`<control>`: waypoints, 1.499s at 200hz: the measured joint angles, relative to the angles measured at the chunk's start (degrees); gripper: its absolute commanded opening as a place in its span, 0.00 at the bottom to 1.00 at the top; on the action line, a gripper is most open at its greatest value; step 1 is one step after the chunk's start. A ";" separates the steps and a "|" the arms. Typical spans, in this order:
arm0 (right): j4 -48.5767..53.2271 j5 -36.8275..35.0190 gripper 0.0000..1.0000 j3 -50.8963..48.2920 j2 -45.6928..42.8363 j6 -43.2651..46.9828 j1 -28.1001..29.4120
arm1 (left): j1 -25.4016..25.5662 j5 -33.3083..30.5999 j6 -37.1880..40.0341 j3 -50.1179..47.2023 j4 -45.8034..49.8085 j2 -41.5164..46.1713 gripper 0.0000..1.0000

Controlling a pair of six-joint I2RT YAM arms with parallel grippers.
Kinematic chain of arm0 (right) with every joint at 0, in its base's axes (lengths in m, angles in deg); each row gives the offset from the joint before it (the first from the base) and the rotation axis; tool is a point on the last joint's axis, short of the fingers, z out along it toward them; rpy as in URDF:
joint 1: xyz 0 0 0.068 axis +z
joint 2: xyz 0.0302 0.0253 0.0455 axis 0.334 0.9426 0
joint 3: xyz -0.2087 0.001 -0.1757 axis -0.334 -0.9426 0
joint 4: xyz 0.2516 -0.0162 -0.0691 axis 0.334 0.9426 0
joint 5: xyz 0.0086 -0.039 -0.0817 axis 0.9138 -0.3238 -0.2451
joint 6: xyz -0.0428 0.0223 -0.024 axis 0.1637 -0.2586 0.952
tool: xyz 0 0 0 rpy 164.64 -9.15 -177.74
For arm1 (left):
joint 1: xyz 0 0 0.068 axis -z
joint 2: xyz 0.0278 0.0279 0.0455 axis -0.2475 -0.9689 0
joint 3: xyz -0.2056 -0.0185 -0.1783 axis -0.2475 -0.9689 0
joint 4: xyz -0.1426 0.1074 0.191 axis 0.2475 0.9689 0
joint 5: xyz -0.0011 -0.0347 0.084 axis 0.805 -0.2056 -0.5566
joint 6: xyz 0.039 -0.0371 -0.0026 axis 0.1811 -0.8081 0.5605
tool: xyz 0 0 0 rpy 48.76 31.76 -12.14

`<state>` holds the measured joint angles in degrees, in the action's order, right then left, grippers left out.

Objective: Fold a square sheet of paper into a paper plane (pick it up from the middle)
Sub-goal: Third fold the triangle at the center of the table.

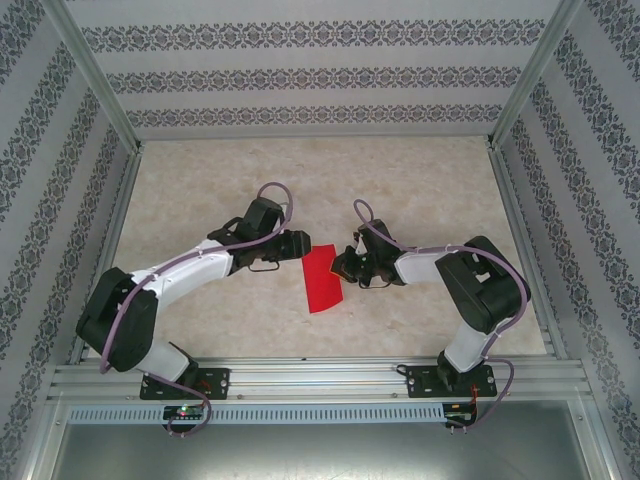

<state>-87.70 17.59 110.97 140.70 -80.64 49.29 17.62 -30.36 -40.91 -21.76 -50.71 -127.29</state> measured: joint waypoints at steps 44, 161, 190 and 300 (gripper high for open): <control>-0.26 -0.20 0.09 0.02 0.00 -0.85 0.02 | 0.37 -2.80 0.90 -3.15 0.37 5.33 0.51; 0.55 -2.12 0.08 0.07 -0.35 -2.25 0.02 | 3.04 -9.40 5.97 -11.23 -4.04 15.76 0.60; 0.76 -2.45 0.08 0.11 -0.37 -2.82 0.11 | 4.44 -10.45 6.58 -12.57 -4.59 16.81 0.79; 1.81 -3.63 0.08 1.01 -0.74 -4.39 0.87 | 11.82 -11.91 15.02 -14.84 -8.68 17.99 0.79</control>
<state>-85.89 13.96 111.98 139.96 -85.03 50.17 29.44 -42.28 -25.90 -36.60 -59.39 -109.30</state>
